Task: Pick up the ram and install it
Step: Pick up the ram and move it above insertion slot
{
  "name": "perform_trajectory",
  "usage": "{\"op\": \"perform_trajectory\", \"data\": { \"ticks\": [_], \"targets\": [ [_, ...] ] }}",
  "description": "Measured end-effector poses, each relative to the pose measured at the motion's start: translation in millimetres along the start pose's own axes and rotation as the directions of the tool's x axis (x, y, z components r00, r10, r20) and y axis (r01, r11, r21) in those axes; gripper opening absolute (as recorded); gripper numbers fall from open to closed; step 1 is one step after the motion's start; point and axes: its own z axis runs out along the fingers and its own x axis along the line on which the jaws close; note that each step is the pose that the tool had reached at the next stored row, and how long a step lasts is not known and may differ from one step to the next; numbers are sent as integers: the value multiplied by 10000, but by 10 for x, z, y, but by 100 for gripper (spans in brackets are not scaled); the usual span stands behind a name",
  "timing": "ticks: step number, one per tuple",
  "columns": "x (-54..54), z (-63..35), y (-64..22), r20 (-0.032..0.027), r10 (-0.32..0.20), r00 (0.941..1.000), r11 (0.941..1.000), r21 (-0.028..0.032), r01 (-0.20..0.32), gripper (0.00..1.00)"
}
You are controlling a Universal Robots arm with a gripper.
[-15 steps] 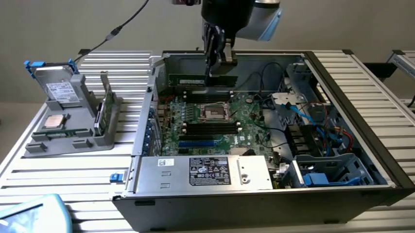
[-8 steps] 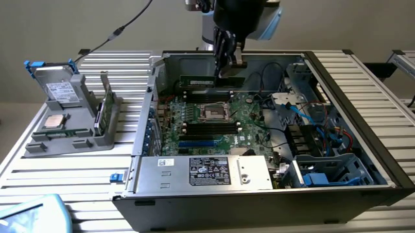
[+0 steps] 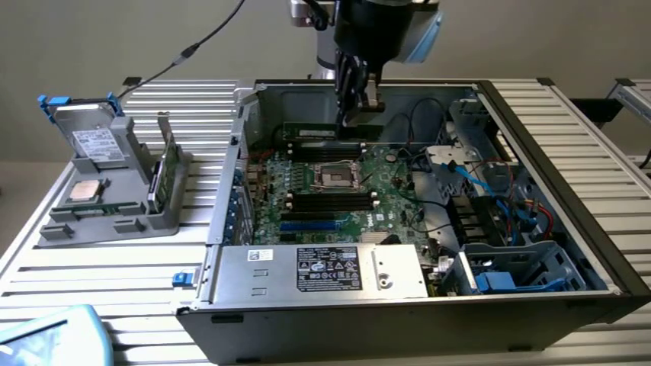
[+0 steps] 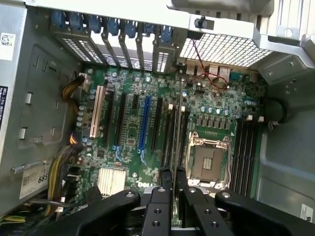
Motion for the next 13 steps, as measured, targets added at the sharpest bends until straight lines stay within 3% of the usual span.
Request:
{"op": "perform_trajectory", "data": {
  "ticks": [7,13],
  "targets": [
    [-25,56,-11,16,267,9996,9995,168,-267,14],
    [-66,113,-23,20,372,9993,9989,267,-373,14]
  ]
}}
